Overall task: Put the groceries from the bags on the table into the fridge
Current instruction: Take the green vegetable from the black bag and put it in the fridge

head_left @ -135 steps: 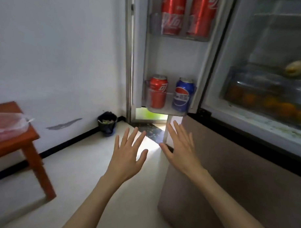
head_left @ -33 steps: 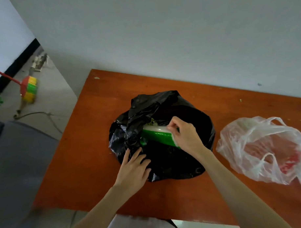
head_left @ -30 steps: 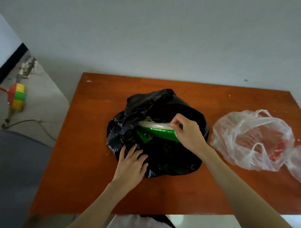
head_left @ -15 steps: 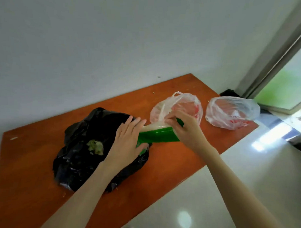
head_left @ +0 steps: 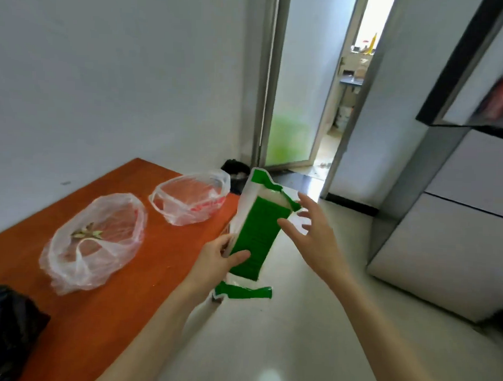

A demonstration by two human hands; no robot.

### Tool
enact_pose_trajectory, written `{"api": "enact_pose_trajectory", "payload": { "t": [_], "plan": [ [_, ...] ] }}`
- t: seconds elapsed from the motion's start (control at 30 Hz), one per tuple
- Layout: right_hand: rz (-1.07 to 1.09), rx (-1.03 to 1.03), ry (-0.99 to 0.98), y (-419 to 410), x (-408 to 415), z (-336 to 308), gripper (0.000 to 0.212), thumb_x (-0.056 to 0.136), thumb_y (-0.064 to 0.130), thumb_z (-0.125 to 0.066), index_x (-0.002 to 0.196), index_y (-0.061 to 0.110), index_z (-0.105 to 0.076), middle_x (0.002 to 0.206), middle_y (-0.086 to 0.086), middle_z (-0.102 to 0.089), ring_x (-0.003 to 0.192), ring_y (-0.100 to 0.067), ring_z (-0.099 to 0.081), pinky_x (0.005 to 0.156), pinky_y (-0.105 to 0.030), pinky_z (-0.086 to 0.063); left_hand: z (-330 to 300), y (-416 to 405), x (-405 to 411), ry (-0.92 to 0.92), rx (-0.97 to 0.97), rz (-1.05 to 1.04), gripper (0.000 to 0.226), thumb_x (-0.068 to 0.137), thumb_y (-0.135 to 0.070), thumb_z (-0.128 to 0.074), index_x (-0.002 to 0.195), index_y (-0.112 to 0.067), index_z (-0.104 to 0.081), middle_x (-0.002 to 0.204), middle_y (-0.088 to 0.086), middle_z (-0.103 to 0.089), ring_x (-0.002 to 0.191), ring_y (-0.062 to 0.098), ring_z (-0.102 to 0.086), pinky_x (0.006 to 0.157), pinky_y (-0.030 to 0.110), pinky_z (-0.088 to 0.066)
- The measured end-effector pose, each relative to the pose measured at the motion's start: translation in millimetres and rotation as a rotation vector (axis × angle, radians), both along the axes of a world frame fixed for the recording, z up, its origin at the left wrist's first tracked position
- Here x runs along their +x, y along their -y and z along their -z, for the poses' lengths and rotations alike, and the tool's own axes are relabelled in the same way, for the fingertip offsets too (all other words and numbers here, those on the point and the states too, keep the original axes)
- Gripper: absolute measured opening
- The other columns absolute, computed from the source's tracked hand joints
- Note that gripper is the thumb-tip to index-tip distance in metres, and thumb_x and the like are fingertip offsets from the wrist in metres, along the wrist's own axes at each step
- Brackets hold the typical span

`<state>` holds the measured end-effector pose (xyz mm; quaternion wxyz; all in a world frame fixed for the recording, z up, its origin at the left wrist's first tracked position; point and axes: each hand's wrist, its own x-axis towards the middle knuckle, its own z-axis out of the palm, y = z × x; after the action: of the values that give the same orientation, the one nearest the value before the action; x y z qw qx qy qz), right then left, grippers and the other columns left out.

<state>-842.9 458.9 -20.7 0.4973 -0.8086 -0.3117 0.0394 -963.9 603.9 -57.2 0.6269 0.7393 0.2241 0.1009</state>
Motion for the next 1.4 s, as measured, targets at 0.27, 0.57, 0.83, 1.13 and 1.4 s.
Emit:
{"api": "enact_pose_trajectory", "payload": {
  "t": [0.27, 0.57, 0.83, 1.13, 1.4],
  "plan": [
    [0.127, 0.224, -0.373, 162, 72, 23, 0.014, 0.091, 0.018, -0.058, 0.103, 0.025, -0.061, 0.103, -0.001, -0.068, 0.096, -0.018, -0.066, 0.082, -0.029, -0.055, -16, 163, 154, 0.067, -0.192, 0.259, 0.025, 0.085, -0.016, -0.064, 0.109, -0.013, -0.06, 0.104, 0.006, -0.07, 0.094, 0.019, -0.068, 0.085, 0.032, -0.055],
    [0.548, 0.426, -0.285, 313, 188, 13, 0.012, 0.093, 0.014, -0.054, 0.104, 0.016, -0.059, 0.097, 0.007, -0.067, 0.087, -0.003, -0.065, 0.072, -0.013, -0.053, -30, 260, 311, 0.261, 0.58, 0.501, 0.055, 0.088, -0.037, -0.059, 0.138, -0.023, -0.039, 0.132, -0.013, -0.042, 0.122, 0.005, -0.039, 0.101, 0.023, -0.03],
    [0.698, 0.461, -0.119, 424, 347, -49, 0.012, 0.094, 0.014, -0.053, 0.105, 0.014, -0.059, 0.096, 0.002, -0.065, 0.086, -0.008, -0.063, 0.075, -0.018, -0.055, -71, 322, 491, 0.538, 1.152, 0.46, 0.06, 0.089, -0.048, -0.037, 0.14, -0.016, -0.035, 0.148, 0.012, -0.036, 0.137, 0.032, -0.03, 0.11, 0.053, -0.028],
    [0.805, 0.49, -0.062, 520, 483, -71, 0.009, 0.093, 0.018, -0.055, 0.098, 0.019, -0.063, 0.09, 0.007, -0.067, 0.085, -0.009, -0.065, 0.073, -0.019, -0.055, -83, 425, 634, 0.534, 1.218, 0.59, 0.067, 0.087, -0.052, -0.021, 0.147, -0.023, -0.021, 0.156, 0.009, -0.018, 0.144, 0.03, -0.01, 0.114, 0.048, -0.012],
    [0.733, 0.508, -0.052, 591, 625, -79, 0.013, 0.093, 0.018, -0.054, 0.093, 0.026, -0.064, 0.092, 0.004, -0.069, 0.084, -0.008, -0.067, 0.078, -0.025, -0.056, -78, 499, 770, 0.519, 1.236, 0.559, 0.06, 0.094, -0.039, -0.041, 0.148, -0.025, -0.018, 0.157, 0.005, -0.009, 0.144, 0.024, -0.001, 0.115, 0.043, -0.006]
  ]
}}
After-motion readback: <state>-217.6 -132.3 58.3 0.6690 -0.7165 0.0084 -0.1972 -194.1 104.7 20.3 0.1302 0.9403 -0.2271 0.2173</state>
